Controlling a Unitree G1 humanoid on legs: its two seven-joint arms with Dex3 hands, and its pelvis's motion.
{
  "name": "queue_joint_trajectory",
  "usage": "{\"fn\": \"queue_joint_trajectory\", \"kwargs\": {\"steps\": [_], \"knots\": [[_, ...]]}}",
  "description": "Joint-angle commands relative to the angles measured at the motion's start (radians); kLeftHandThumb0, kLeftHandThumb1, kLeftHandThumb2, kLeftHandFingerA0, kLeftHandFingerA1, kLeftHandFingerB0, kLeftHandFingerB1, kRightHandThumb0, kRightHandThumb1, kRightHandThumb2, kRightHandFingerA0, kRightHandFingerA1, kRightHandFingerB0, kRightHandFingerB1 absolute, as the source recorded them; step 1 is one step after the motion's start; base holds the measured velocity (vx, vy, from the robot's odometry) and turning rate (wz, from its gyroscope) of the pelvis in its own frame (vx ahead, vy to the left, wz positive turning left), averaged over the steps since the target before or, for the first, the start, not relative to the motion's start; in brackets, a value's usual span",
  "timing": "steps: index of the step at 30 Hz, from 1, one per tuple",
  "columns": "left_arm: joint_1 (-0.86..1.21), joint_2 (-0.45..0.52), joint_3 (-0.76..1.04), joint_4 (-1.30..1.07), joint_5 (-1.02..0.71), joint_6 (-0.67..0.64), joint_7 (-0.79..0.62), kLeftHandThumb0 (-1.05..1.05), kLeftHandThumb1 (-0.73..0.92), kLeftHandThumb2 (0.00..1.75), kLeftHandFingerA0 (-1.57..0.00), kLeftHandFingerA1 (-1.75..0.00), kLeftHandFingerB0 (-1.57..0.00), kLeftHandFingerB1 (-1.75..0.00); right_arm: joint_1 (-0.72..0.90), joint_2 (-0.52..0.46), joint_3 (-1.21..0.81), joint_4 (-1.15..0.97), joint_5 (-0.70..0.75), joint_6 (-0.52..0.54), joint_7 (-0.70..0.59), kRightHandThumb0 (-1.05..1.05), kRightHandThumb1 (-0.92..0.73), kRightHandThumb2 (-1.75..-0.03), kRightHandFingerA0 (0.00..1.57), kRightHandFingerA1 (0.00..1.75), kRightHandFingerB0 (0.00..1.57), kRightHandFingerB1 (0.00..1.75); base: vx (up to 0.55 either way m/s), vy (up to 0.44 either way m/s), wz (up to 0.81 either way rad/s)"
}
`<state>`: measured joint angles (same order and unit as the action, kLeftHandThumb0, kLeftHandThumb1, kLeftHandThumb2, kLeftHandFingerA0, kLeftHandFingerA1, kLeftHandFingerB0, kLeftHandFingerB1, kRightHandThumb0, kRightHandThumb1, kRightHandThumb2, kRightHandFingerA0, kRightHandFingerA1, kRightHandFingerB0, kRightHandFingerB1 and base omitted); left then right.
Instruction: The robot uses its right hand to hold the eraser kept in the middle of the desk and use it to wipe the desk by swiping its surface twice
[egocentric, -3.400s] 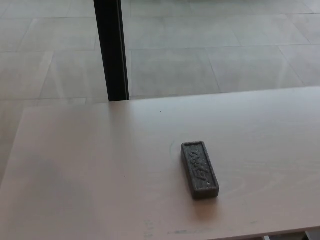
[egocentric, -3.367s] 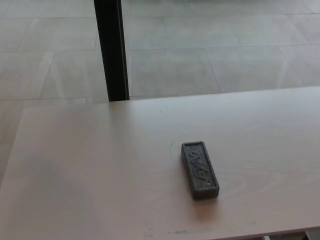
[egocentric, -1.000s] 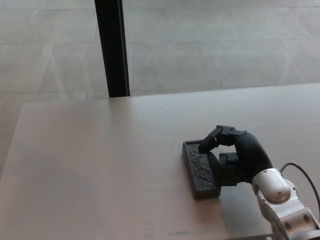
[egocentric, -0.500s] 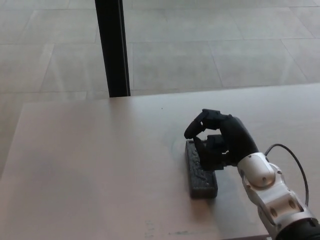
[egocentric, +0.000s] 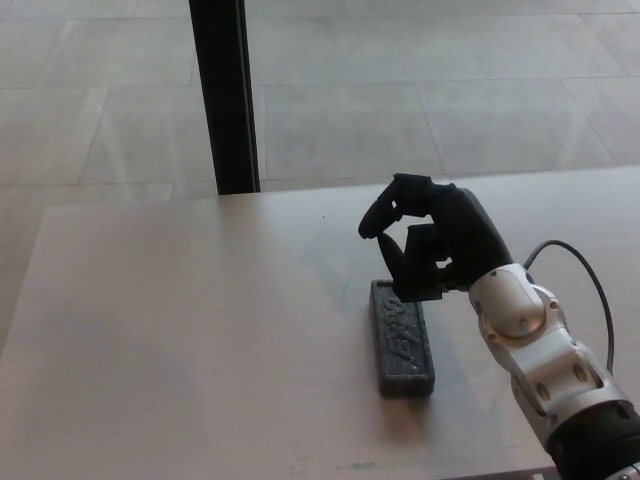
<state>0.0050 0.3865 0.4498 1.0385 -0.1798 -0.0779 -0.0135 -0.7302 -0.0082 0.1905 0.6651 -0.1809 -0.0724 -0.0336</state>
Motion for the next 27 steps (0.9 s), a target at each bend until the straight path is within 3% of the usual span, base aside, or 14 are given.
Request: {"fn": "queue_joint_trajectory", "kwargs": {"steps": [1,2,3,4,5,11,12,13,14,15,16,18,20,27], "knots": [[0.001,0.001,-0.004,-0.015,-0.007,0.027,0.012,-0.46,0.47,0.89,-0.76,-0.83,-0.60,-0.71,0.044,0.024,-0.003,0.005,-0.010,0.002,-0.021,-0.19,-0.50,-1.07,0.92,1.75,0.73,1.63,0.00,0.000,0.00],[0.001,0.000,-0.003,-0.017,-0.009,0.027,0.013,-0.46,0.46,0.88,-0.76,-0.84,-0.61,-0.72,0.046,0.026,0.005,0.007,-0.020,0.004,-0.020,-0.22,-0.51,-1.09,0.93,1.75,0.75,1.62,0.00,0.000,0.00],[-0.004,0.001,-0.006,-0.014,-0.007,0.028,0.013,-0.47,0.47,0.89,-0.76,-0.82,-0.59,-0.71,0.046,0.032,0.017,0.019,-0.031,0.006,-0.016,-0.29,-0.49,-1.15,1.20,1.39,1.01,1.27,0.00,0.000,0.00],[-0.006,0.003,-0.008,-0.011,-0.005,0.029,0.013,-0.47,0.47,0.89,-0.76,-0.82,-0.59,-0.71,0.046,0.033,0.017,0.022,-0.031,0.005,-0.015,-0.29,-0.49,-1.15,1.20,1.39,1.01,1.27,0.00,0.000,0.00],[-0.004,0.004,-0.011,-0.011,-0.004,0.026,0.007,-0.46,0.47,0.89,-0.75,-0.82,-0.59,-0.71,0.049,0.043,0.013,0.023,-0.021,0.012,-0.010,-0.21,-0.49,-1.18,0.89,1.75,0.76,1.61,0.00,0.000,0.00],[-0.005,-0.003,-0.007,-0.018,-0.011,0.033,0.013,-0.44,0.48,0.89,-0.75,-0.82,-0.60,-0.72,0.086,0.077,0.022,0.014,-0.033,0.016,-0.033,-0.20,-0.50,-1.15,0.87,1.75,0.74,1.58,0.00,0.000,0.00],[-0.003,-0.003,-0.008,-0.023,-0.010,0.034,0.012,-0.44,0.48,0.90,-0.74,-0.82,-0.58,-0.71,0.091,0.078,0.028,0.026,-0.041,-0.001,-0.039,-0.29,-0.49,-1.15,1.18,1.39,0.98,1.26,0.00,0.000,0.00],[0.001,-0.004,-0.007,-0.029,-0.012,0.033,0.007,-0.44,0.48,0.90,-0.74,-0.82,-0.58,-0.71,0.094,0.078,0.030,0.037,-0.044,-0.013,-0.043,-0.20,-0.48,-1.19,0.92,1.75,0.77,1.57,0.00,0.000,0.00],[0.002,-0.004,-0.006,-0.032,-0.014,0.033,0.005,-0.44,0.48,0.90,-0.74,-0.82,-0.58,-0.71,0.097,0.080,0.028,0.043,-0.042,-0.016,-0.045,-0.26,-0.48,-1.17,1.20,1.40,0.98,1.26,0.00,0.000,0.00],[0.004,-0.004,-0.006,-0.035,-0.015,0.036,0.004,-0.44,0.48,0.90,-0.74,-0.82,-0.58,-0.71,0.099,0.082,0.023,0.049,-0.037,-0.019,-0.047,-0.26,-0.48,-1.17,1.20,1.40,0.98,1.26,0.00,0.000,0.00],[0.004,-0.001,-0.017,-0.033,0.001,0.034,0.013,-0.46,0.48,0.90,-0.75,-0.82,-0.59,-0.71,0.106,0.082,0.016,0.050,-0.031,-0.024,-0.045,-0.18,-0.46,-1.24,0.93,1.75,0.79,1.58,0.00,0.000,0.00],[0.005,-0.001,-0.019,-0.036,-0.001,0.038,0.010,-0.46,0.48,0.90,-0.73,-0.81,-0.59,-0.71,0.121,0.081,-0.004,0.034,-0.018,0.032,-0.043,-0.18,-0.49,-1.12,0.91,1.75,0.74,1.65,0.00,0.000,0.00],[0.003,-0.002,-0.016,-0.031,-0.007,0.036,0.004,-0.45,0.48,0.90,-0.73,-0.81,-0.58,-0.70,0.139,0.066,-0.008,0.036,-0.022,0.016,-0.036,-0.17,-0.49,-1.17,0.93,1.75,0.75,1.69,0.00,0.000,0.00],[-0.002,0.003,-0.023,-0.006,0.001,0.031,0.011,-0.48,0.48,0.89,-0.76,-0.81,-0.58,-0.70,0.164,0.030,-0.015,0.066,-0.039,-0.010,-0.037,-0.19,-0.55,-1.07,0.91,1.75,0.72,1.68,0.00,0.000,0.00]]}}
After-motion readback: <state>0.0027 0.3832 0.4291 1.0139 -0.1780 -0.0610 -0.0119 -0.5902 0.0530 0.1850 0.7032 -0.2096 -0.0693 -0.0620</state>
